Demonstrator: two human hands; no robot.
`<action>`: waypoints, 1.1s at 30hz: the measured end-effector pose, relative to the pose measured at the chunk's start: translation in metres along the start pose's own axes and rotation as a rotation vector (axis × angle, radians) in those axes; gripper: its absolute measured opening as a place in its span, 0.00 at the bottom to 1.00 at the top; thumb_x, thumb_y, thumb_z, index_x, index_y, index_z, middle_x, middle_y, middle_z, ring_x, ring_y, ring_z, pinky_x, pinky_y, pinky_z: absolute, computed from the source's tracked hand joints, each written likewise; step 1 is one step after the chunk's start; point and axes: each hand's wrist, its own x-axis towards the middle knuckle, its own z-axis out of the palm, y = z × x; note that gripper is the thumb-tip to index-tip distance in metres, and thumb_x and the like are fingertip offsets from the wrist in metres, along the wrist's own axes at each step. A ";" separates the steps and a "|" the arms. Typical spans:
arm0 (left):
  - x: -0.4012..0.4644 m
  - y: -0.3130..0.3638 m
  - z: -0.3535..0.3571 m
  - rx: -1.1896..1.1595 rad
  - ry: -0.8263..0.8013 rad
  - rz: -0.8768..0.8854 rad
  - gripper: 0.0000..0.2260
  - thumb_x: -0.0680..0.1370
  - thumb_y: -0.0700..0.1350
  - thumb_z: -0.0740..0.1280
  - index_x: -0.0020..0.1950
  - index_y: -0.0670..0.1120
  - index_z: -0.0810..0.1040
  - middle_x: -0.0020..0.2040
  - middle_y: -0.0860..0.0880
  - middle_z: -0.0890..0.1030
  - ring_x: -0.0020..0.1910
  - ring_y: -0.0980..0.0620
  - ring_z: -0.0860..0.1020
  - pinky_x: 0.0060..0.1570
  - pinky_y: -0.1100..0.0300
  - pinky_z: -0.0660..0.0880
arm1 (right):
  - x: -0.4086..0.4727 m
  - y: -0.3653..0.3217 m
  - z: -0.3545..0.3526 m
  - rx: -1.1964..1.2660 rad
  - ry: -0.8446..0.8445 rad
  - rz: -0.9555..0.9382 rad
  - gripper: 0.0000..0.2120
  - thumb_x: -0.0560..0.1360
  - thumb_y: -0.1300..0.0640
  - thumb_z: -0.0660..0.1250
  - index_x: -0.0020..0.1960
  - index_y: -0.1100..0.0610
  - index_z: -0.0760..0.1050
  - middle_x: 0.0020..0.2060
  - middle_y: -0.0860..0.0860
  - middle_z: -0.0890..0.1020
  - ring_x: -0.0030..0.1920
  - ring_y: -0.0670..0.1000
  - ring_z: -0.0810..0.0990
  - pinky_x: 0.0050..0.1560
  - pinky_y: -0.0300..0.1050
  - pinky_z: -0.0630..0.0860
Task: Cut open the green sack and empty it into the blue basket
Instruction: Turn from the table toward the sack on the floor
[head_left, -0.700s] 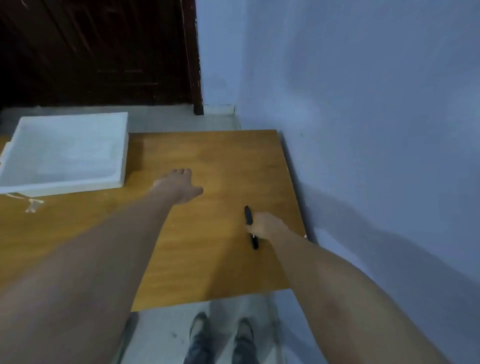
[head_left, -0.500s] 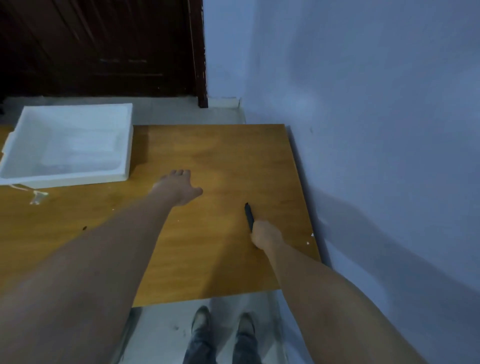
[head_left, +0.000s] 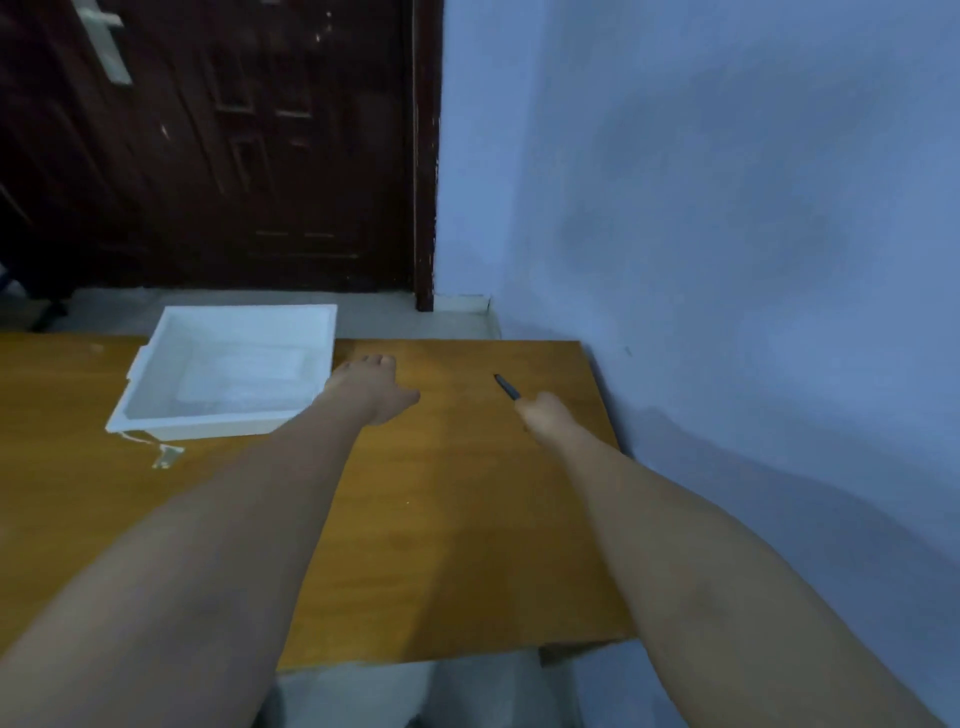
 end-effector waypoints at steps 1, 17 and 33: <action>-0.004 -0.008 -0.007 -0.019 0.041 0.005 0.32 0.78 0.58 0.57 0.76 0.43 0.54 0.76 0.43 0.59 0.74 0.44 0.59 0.71 0.49 0.60 | -0.003 -0.015 -0.003 0.039 0.026 -0.042 0.10 0.78 0.55 0.57 0.43 0.60 0.71 0.29 0.51 0.66 0.27 0.49 0.64 0.30 0.43 0.59; -0.175 -0.148 -0.035 -0.034 0.263 -0.257 0.30 0.77 0.59 0.55 0.74 0.43 0.58 0.73 0.43 0.64 0.73 0.44 0.61 0.70 0.49 0.60 | -0.133 -0.133 0.097 0.083 -0.244 -0.441 0.16 0.80 0.50 0.56 0.37 0.56 0.71 0.28 0.50 0.67 0.26 0.49 0.63 0.26 0.41 0.60; -0.339 -0.290 0.099 -0.074 -0.026 -0.569 0.30 0.79 0.58 0.54 0.76 0.44 0.53 0.77 0.44 0.57 0.76 0.45 0.56 0.74 0.49 0.56 | -0.236 -0.103 0.276 0.010 -0.589 -0.350 0.20 0.78 0.43 0.58 0.34 0.55 0.68 0.24 0.49 0.65 0.23 0.48 0.60 0.26 0.40 0.58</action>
